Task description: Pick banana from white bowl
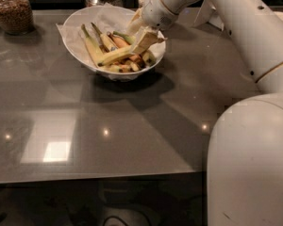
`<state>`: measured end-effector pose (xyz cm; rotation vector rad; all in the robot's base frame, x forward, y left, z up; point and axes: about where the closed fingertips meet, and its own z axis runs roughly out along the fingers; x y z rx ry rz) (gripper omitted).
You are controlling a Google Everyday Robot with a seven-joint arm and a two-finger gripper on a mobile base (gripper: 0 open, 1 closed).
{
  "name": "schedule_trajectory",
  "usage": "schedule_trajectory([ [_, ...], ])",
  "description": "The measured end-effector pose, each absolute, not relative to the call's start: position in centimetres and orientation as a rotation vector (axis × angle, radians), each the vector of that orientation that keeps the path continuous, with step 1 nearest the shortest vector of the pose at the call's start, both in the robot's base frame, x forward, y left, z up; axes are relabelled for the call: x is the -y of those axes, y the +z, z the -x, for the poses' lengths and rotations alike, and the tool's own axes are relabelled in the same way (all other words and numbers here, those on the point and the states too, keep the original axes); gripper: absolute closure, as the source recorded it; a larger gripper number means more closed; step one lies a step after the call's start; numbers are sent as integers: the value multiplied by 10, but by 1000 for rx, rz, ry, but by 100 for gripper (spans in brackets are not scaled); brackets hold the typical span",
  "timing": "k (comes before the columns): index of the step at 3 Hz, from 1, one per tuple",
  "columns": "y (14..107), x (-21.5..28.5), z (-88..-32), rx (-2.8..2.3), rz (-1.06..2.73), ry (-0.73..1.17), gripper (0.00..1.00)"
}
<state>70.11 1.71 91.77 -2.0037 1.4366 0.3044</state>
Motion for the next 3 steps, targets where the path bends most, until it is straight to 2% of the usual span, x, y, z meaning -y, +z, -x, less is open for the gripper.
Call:
schedule_trajectory([
  [3, 882, -34, -699, -1474, 2083, 390, 52],
])
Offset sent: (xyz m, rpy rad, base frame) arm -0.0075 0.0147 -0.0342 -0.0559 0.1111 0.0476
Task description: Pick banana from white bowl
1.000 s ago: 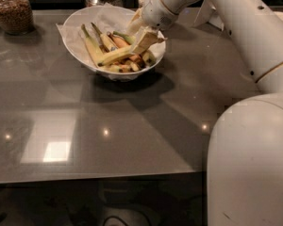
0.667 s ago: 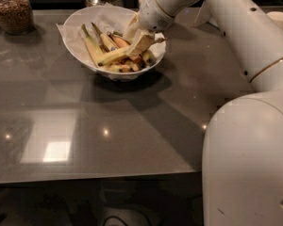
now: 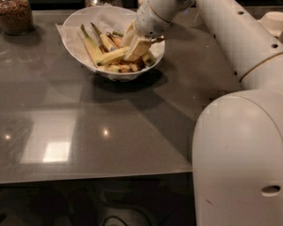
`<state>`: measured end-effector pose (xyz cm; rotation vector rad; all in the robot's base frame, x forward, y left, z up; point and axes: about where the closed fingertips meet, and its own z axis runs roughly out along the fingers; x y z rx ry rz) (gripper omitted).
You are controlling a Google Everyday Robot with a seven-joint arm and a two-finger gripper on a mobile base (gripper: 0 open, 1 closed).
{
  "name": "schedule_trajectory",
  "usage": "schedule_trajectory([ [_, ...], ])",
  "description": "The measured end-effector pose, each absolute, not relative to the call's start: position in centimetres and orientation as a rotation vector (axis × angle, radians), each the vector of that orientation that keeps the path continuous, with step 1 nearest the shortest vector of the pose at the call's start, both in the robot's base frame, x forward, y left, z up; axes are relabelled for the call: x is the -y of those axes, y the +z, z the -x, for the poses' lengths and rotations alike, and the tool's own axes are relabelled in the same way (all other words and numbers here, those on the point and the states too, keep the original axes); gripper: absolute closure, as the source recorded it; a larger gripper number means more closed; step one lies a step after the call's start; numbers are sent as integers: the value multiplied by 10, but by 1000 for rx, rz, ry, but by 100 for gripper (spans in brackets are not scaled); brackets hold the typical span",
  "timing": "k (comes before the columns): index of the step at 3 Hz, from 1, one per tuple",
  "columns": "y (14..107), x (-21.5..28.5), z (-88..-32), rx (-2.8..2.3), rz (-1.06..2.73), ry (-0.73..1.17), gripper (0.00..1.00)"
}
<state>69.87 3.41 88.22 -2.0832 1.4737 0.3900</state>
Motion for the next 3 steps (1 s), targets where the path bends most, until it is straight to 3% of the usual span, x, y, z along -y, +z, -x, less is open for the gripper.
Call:
schedule_trajectory([
  [2, 894, -34, -709, -1463, 2063, 355, 92],
  [3, 926, -27, -712, -1429, 2019, 292, 100],
])
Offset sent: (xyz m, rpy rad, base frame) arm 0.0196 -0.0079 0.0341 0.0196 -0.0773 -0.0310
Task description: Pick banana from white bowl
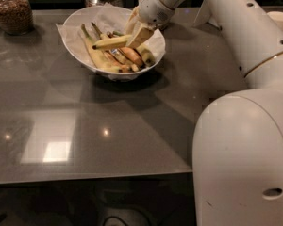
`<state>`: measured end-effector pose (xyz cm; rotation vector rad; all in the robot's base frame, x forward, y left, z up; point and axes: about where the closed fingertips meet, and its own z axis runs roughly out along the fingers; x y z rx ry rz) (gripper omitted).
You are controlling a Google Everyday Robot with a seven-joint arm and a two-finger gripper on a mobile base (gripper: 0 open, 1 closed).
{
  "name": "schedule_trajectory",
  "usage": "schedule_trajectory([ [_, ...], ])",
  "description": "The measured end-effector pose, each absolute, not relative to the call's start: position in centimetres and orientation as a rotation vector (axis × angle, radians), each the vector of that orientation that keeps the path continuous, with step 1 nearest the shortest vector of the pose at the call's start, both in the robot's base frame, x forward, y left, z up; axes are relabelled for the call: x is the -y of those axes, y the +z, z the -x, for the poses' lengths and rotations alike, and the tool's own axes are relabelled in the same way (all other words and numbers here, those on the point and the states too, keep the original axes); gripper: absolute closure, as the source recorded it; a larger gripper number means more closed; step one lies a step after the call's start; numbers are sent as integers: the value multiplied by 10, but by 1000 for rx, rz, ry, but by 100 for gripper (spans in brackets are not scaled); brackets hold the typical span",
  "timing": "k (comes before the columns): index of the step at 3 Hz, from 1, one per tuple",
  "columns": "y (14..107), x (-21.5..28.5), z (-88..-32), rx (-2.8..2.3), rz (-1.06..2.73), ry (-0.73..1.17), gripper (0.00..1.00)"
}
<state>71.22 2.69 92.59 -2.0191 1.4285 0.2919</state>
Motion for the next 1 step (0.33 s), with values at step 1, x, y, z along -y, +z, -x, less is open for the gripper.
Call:
schedule_trajectory([
  [1, 962, -11, -704, -1382, 1953, 245, 100],
])
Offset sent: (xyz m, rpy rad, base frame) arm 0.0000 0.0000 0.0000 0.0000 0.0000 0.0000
